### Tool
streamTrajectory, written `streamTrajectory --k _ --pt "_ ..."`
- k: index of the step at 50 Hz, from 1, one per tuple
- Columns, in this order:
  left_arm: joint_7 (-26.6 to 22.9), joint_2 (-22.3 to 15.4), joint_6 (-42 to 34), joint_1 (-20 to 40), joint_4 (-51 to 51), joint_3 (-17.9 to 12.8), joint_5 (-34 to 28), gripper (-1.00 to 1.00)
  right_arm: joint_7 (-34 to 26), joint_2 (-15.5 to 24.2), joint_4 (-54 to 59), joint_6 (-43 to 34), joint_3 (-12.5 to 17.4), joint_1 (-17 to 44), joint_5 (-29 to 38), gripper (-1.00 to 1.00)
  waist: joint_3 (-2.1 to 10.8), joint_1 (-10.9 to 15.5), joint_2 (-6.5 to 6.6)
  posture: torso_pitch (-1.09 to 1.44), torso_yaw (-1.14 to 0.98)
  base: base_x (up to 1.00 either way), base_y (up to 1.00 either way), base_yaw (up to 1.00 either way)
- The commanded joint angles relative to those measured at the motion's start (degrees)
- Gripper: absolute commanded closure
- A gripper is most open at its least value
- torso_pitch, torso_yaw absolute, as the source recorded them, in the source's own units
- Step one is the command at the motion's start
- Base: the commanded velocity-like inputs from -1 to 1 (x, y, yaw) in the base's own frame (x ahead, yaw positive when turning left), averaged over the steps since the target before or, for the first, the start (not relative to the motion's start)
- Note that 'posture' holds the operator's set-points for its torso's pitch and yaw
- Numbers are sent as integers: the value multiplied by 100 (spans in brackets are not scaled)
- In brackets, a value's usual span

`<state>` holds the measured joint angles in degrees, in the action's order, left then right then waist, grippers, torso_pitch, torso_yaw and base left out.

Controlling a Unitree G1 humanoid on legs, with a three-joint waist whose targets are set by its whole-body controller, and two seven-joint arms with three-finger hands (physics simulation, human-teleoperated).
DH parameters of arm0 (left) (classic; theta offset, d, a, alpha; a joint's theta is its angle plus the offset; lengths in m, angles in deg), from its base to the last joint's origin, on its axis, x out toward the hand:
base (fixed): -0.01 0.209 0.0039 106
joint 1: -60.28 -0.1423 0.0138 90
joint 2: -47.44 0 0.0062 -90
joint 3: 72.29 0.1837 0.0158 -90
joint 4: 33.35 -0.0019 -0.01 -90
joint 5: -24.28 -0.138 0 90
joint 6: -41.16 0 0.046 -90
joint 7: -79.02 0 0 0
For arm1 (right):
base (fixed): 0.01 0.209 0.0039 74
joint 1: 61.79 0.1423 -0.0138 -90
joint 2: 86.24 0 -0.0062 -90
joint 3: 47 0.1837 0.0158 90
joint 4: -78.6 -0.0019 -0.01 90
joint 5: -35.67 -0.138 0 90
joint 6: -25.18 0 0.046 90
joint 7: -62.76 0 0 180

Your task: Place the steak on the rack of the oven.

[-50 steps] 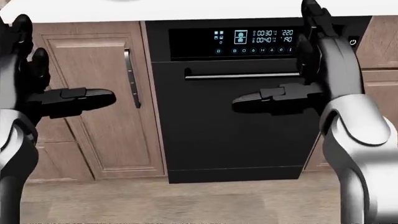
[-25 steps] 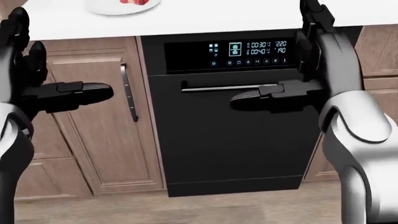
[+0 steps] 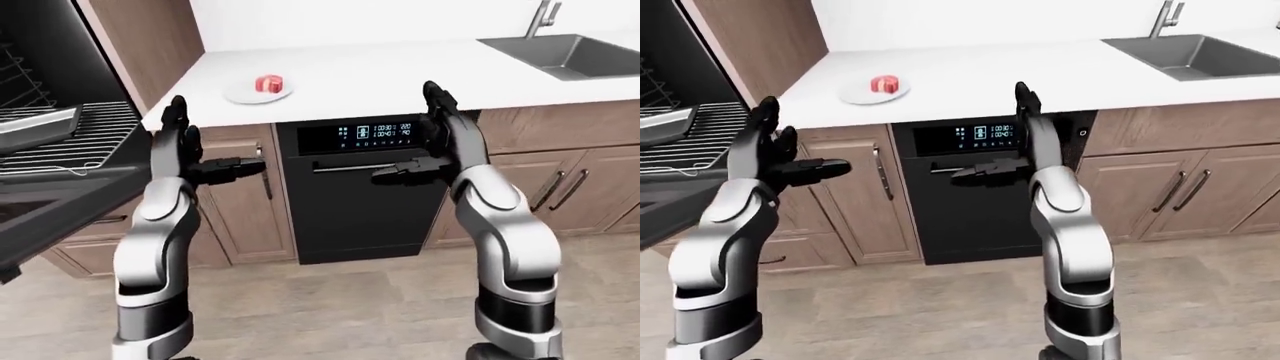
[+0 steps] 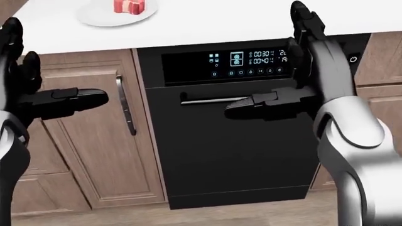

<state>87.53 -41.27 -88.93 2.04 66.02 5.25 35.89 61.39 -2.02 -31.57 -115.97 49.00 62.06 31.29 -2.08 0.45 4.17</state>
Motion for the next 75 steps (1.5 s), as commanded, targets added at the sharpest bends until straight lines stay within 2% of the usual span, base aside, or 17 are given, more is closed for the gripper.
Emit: streamTrajectory --k 1,8,11,12,20,24,25,33,37,38,47,51,61,65,66,69,75 --pt "-21 -70 131 244 169 50 -13 -100 24 70 -185 190 113 190 48 -100 158 -44 29 0 0 15 2 0" --pt "-26 -78 140 264 133 32 3 -100 19 65 -136 252 122 186 52 -100 124 -1 -391 0 0 14 1 0" --pt "-29 -77 165 285 93 33 1 -100 20 87 -199 155 142 231 45 -100 221 18 -875 0 0 14 2 0" --pt "-22 -73 149 291 98 23 14 -100 32 80 -206 143 143 245 42 -100 185 -31 -622 0 0 14 2 0" --pt "21 -49 122 250 138 19 52 -100 37 63 -122 206 115 242 62 -100 98 -53 -389 0 0 14 1 0" --pt "30 -76 82 268 164 3 78 -100 29 65 -113 193 111 258 64 -100 221 -104 228 0 0 14 0 0" --pt "37 -79 60 278 174 -1 86 -100 32 66 -120 176 109 270 65 -100 168 -51 -52 0 0 14 0 0" --pt "49 -89 112 275 135 0 103 -100 34 72 -143 143 116 298 66 -100 131 -6 -306 0 0 14 0 0" --pt "67 -98 16 287 218 -4 129 -100 35 66 -133 162 105 292 72 -100 227 24 -886 0 0 14 0 0" --pt "76 -99 -18 294 248 -7 138 -100 40 62 -139 146 97 299 76 -100 175 -29 -618 0 0 14 0 0" --pt "91 -103 38 255 170 -43 226 -100 13 58 -156 149 108 280 87 -100 98 -60 -385 0 0 15 5 0" --pt "126 -109 -1 270 172 -52 292 -100 30 46 -174 134 104 282 76 -100 215 -120 163 0 0 14 10 0" --pt "178 -117 -36 234 213 -48 368 -100 27 36 -186 182 91 212 64 -100 125 -24 -341 0 0 14 10 0" --pt "160 -120 22 199 192 -58 363 -100 37 40 -221 98 92 274 65 -100 239 6 -899 0 0 14 10 0" --pt "173 -121 -23 206 228 -64 375 -100 36 40 -221 92 82 280 69 -100 156 -50 -585 0 0 14 10 0" --pt "157 -139 22 217 191 -52 353 -100 39 39 -171 124 84 299 79 -100 204 -55 -690 0 0 14 10 0" --pt "127 -145 54 185 196 -67 339 -100 73 1 -112 165 88 337 59 -100 91 -92 -303 0 0 14 10 0"
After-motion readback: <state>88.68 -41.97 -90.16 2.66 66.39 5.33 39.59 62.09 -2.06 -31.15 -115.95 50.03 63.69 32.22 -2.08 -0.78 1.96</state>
